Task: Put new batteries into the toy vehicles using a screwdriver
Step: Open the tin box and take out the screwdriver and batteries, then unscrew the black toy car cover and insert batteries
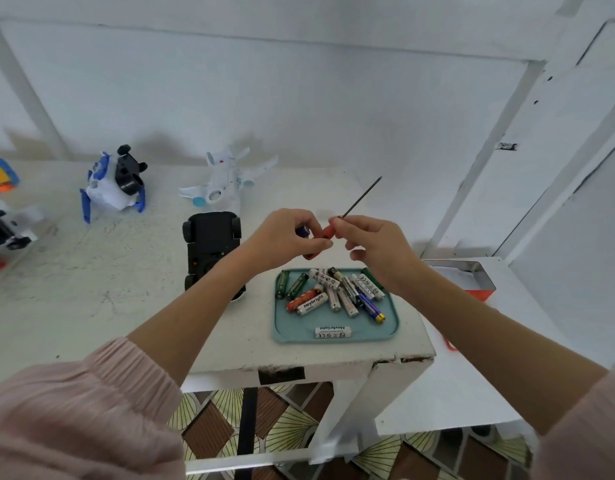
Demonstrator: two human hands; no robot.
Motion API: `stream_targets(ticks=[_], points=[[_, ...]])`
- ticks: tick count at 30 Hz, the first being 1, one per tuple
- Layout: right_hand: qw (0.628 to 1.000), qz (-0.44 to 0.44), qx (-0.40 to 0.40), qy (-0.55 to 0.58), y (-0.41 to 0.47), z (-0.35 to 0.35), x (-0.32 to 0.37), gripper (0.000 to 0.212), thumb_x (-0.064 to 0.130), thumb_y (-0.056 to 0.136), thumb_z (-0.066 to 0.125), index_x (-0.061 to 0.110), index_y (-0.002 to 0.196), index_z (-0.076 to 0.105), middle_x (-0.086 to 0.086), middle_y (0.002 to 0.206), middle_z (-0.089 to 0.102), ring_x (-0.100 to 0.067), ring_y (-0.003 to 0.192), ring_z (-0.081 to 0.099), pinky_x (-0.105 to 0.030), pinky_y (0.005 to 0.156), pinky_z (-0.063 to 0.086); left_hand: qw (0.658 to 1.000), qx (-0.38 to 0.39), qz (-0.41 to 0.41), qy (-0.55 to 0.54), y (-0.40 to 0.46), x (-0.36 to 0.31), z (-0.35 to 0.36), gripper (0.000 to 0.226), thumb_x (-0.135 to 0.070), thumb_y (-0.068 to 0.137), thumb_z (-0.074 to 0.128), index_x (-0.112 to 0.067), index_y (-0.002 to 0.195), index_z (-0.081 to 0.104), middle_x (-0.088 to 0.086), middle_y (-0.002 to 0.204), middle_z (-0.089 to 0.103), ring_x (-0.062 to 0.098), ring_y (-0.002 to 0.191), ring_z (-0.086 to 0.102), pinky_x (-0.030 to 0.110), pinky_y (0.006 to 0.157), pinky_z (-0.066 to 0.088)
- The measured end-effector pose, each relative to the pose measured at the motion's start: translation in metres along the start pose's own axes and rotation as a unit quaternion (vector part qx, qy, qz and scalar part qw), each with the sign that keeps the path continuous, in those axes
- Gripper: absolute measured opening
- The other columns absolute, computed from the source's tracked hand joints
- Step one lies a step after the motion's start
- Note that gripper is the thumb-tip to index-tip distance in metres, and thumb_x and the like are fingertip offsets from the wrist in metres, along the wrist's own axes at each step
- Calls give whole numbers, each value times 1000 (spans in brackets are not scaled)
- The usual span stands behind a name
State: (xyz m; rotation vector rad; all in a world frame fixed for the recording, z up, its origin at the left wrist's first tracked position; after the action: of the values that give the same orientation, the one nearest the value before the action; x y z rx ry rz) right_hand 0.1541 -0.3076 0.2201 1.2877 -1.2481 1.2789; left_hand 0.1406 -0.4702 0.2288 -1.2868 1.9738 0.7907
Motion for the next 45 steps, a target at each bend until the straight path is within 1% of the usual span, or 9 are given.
stream_targets(ticks=[5,9,14,17,21,25,34,39,45], points=[[999,2,-25,21,2,-4,6,5,16,81,69,12,83,69,-4,80,63,-11,67,47,-23,60,40,1000,-6,-6,-23,-5,-1,2,17,-26,86,69,-15,97,62,-6,66,48,1,52,39,13,54,33],[996,-5,-62,57,5,-22,16,5,15,83,65,10,84,65,2,75,67,-12,71,55,-24,64,43,997,64,-23,34,-16,1,5,10,-16,98,49,-16,108,52,-1,89,50,9,72,47,21,70,43],[995,-5,-73,74,5,-36,21,5,15,85,64,10,83,64,6,67,69,-12,66,58,-24,62,44,986,112,54,109,-29,1,19,23,-8,83,70,-13,106,70,-9,89,47,2,80,50,5,76,38],[995,-5,-75,62,3,-34,21,9,16,85,64,11,78,63,6,66,69,-10,62,57,-23,60,44,985,112,80,101,-29,-3,28,27,-10,80,74,-11,106,70,-7,94,51,-1,82,51,6,79,41],[996,-16,-64,63,4,-30,23,14,17,86,63,9,75,61,3,65,69,-12,63,60,-23,62,49,989,41,96,105,-26,-1,19,18,-15,89,64,-14,107,68,-2,107,52,14,98,54,25,91,45],[992,-6,-27,122,7,-21,29,13,15,90,56,2,86,54,-8,72,69,-25,69,67,-36,71,57,990,-82,85,73,-33,8,-10,15,-5,91,59,-11,101,68,0,104,53,13,98,53,14,84,42],[996,16,41,75,12,30,38,15,18,93,54,10,81,53,-5,62,54,-16,46,49,-24,47,45,952,-289,-19,93,-70,40,-71,23,4,89,54,-9,102,66,1,102,54,25,101,54,34,89,47],[996,8,79,35,8,54,32,10,14,91,55,7,84,57,-4,64,56,-14,46,48,-23,45,41,954,-274,-94,74,-94,63,-77,35,-10,89,62,-28,118,55,-1,120,44,22,118,42,32,92,41],[995,32,99,2,0,83,15,11,11,92,53,1,92,59,-7,66,57,-12,43,47,-21,42,41,969,-176,-172,-12,-104,91,-64,75,-27,82,74,-39,142,30,7,138,29,24,128,33,31,98,37]])
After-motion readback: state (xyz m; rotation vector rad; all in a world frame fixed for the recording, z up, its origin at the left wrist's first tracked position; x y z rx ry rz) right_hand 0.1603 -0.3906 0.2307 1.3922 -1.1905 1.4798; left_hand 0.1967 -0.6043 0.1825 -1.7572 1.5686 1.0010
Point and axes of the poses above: each hand's wrist, its own y-axis towards the middle knuckle, its own z-axis out of the palm, x = y × z, the point moved 2 cm from there along y, towards the middle knuckle
